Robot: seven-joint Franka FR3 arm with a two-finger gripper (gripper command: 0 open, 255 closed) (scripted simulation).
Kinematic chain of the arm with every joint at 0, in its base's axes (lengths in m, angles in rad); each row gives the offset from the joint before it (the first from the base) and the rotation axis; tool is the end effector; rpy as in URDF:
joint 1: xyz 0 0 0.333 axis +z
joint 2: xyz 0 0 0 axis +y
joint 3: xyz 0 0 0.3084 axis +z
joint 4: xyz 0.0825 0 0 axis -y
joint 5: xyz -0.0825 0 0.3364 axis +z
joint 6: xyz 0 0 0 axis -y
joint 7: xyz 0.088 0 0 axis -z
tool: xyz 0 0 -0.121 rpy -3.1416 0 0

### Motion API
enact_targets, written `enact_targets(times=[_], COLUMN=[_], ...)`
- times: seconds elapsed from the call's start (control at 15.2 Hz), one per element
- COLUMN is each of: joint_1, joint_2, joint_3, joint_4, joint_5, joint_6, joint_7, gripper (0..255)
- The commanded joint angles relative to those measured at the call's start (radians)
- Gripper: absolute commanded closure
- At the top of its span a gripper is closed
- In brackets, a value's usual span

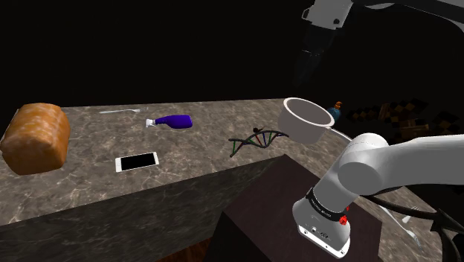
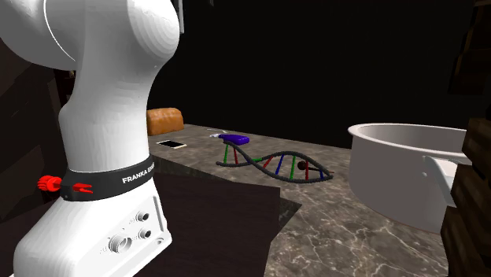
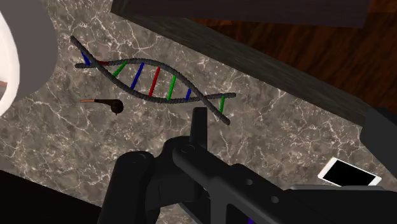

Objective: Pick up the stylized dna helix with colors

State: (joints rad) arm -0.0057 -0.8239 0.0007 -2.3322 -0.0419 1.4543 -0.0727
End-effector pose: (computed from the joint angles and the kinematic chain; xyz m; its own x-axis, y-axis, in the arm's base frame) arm 0.2416 -0.0066 0.5809 0.9964 0.0625 -0.0568 0.0647 -0.9972 0.0383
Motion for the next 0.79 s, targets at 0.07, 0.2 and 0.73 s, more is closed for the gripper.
enact_targets(times=[0.07,0.2,0.73], joint_1=[0.002,0.004,0.003], joint_2=[-0.007,-0.016,0.034], joint_3=[-0.023,-0.071,-0.277], joint_4=[-0.028,-0.081,-0.230], joint_5=[-0.013,-0.040,-0.156], joint_6=[0.022,0.066,0.266], joint_7=[-0.036,-0.107,-0.390], gripper=[0,0,0])
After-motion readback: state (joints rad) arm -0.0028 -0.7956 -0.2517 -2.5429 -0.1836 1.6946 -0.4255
